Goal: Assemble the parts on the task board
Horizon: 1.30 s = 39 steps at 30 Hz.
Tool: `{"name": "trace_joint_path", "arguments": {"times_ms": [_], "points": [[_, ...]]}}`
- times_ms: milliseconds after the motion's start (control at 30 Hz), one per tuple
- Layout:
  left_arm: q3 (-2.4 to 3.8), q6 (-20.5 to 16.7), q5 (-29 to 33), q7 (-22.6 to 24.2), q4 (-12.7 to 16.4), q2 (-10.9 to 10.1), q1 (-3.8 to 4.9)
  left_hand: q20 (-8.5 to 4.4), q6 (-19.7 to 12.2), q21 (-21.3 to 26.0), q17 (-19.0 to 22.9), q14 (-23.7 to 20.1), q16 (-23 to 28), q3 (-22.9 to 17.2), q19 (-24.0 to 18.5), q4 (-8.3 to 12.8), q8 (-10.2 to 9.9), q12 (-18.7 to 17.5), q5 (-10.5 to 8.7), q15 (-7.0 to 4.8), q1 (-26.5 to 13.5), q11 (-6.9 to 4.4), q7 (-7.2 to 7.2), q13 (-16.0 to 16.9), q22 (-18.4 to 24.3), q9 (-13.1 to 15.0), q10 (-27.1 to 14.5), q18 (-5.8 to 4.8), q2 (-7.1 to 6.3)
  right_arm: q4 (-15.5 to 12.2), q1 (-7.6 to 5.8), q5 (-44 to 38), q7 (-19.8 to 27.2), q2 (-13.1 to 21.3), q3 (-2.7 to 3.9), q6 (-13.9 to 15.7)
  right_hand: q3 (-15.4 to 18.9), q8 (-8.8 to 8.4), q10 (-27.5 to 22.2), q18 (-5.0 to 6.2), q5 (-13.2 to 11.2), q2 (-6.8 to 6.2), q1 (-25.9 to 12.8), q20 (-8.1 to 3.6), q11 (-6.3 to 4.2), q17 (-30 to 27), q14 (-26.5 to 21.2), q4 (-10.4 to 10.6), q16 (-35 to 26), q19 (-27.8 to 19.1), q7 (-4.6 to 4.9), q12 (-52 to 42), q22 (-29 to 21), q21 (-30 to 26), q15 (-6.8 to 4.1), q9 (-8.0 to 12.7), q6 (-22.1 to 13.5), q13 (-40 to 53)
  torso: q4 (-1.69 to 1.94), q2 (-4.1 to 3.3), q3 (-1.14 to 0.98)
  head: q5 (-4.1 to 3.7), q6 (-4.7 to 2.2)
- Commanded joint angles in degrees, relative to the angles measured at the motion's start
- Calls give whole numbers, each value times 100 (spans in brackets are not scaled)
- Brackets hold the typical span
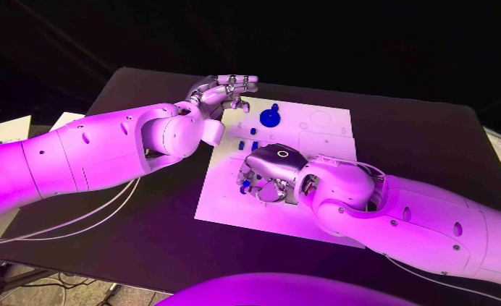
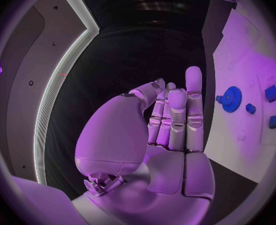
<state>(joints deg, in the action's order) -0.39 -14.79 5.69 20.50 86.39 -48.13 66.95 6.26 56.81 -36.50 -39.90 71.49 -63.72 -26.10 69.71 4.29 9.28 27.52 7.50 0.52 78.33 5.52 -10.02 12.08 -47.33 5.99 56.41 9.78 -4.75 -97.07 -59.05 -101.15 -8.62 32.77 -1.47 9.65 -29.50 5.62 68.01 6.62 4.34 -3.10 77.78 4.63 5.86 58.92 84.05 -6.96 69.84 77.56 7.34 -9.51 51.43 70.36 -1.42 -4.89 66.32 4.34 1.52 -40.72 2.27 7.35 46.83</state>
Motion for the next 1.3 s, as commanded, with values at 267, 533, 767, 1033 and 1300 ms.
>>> {"name": "trace_joint_path", "arguments": {"times_ms": [267,533,767,1033,1300], "points": [[3,100,-26,58,0,20,1,3,-44,23,32,-57,41,5,-36,32,45,24,7,15,42,6,4,-9,9,-8,-40,68,16,-28,23,-341,-29,-10,-38,-46,208,-223,-358,57,193,-309,-351,74,-55,-52,107,91,-33,-150,198,378,-298,-133,147,126,-632,-78,0,0,-3,-7,2],[4,88,-26,90,1,21,1,3,-47,24,22,-54,34,5,-37,37,46,28,7,15,46,5,5,-9,10,-9,-42,68,15,-47,26,-376,43,62,-43,442,1039,-188,-1524,274,394,-560,-414,237,109,-724,-326,162,-512,-753,285,353,-1576,-944,294,97,-1594,-6,-2,-1,-8,-28,-9],[4,83,-26,102,-8,15,0,3,-47,24,22,-54,34,5,-37,37,46,28,7,15,46,5,5,-9,10,-9,-42,68,15,-228,42,-186,176,306,-36,915,1604,-148,-1735,278,493,-430,-240,227,101,-845,-334,281,-530,-712,287,-124,-1632,-1001,283,71,-1625,67,3,1,-13,-61,-22],[3,89,-26,95,-18,-6,0,3,-47,24,22,-54,34,5,-37,37,46,28,7,15,46,5,5,-9,10,-9,-42,68,15,-833,-76,838,118,1277,65,1381,1652,-59,-998,153,927,-184,-183,202,27,-384,-43,362,-150,-296,314,-808,-896,-542,218,38,-1353,179,-26,19,-6,-196,-75],[3,77,-26,109,17,-88,-1,3,-50,26,26,-56,32,3,-37,43,48,35,8,14,52,5,5,-10,10,-10,-42,68,19,-1230,-239,2464,-289,2470,43,1280,1986,302,538,-83,838,-259,-610,-105,-402,661,265,749,608,310,-30,-2285,585,381,-114,-72,-831,1026,-163,40,-13,-490,-177]]}}
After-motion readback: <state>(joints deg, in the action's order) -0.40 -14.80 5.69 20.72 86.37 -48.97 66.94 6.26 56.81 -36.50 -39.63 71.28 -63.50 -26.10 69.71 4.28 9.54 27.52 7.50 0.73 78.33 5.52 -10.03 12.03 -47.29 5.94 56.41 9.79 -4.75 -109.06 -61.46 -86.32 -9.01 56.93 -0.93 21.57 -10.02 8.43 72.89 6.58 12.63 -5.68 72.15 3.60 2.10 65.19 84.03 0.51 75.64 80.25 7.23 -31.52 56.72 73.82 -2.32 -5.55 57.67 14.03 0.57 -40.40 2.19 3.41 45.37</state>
